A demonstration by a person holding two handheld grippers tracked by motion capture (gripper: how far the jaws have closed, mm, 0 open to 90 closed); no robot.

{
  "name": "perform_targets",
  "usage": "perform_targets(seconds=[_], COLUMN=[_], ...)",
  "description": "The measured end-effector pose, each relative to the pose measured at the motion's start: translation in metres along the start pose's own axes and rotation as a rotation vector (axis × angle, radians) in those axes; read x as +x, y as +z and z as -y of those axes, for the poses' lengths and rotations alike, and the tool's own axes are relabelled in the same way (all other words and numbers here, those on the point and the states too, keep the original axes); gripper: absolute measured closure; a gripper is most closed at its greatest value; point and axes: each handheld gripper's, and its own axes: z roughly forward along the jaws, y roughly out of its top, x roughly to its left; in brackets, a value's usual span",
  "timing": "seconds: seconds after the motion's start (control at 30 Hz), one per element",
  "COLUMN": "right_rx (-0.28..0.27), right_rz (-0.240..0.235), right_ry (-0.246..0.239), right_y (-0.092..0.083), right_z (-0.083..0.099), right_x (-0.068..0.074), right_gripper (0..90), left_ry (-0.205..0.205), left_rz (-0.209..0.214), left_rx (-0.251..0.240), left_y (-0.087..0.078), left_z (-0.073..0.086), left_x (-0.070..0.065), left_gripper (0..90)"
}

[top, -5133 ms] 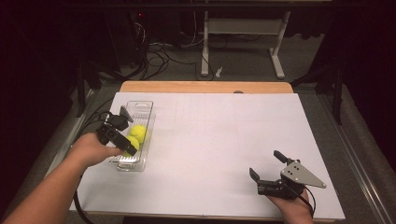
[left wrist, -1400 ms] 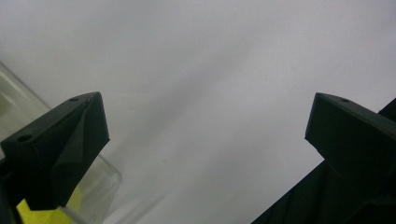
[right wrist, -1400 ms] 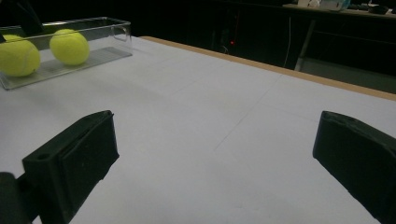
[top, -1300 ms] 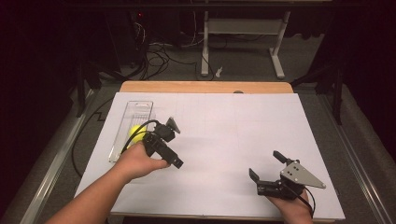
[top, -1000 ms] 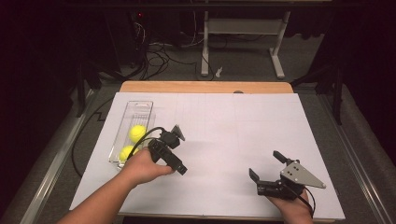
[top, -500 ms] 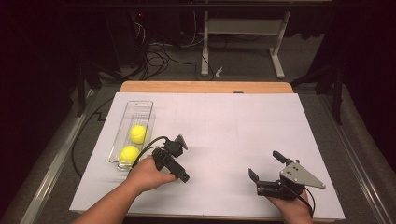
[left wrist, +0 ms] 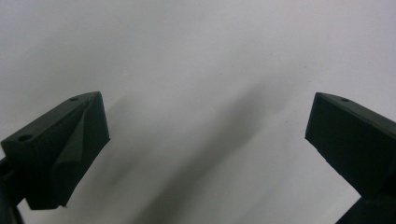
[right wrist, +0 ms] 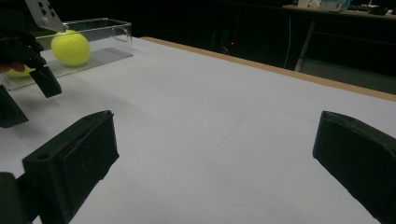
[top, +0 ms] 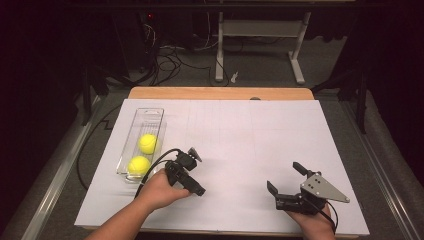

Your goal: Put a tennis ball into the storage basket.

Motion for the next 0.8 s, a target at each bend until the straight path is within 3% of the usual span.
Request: perform_targets(seconds=[0.13, 0.27, 0.57, 0.8], right_rx=[-0.001, -0.001, 0.002, 0.006], right_rz=[0.0, 0.001, 0.0, -0.002], right_ry=[-0.002, -0.001, 0.0, -0.003], right_y=[0.0, 0.0, 0.0, 0.002], right_z=[0.0, 0.0, 0.0, 0.001], right_x=[0.0, 0.0, 0.001, 0.002], right_gripper=[0.6, 0.6, 0.6, 0.6], left_ry=[0.027, 0.023, 0.018, 0.031], left_rz=[-0.013, 0.003, 0.052, 0.053], left_rx=[-0.08, -0.189, -0.35, -0.445], left_y=[-0.003, -0.005, -0.007, -0.005], left_z=[0.009, 0.023, 0.051, 0.059], left_x=[-0.001, 0.001, 0.005, 0.012], left_gripper=[1.0, 1.2, 1.3, 1.3])
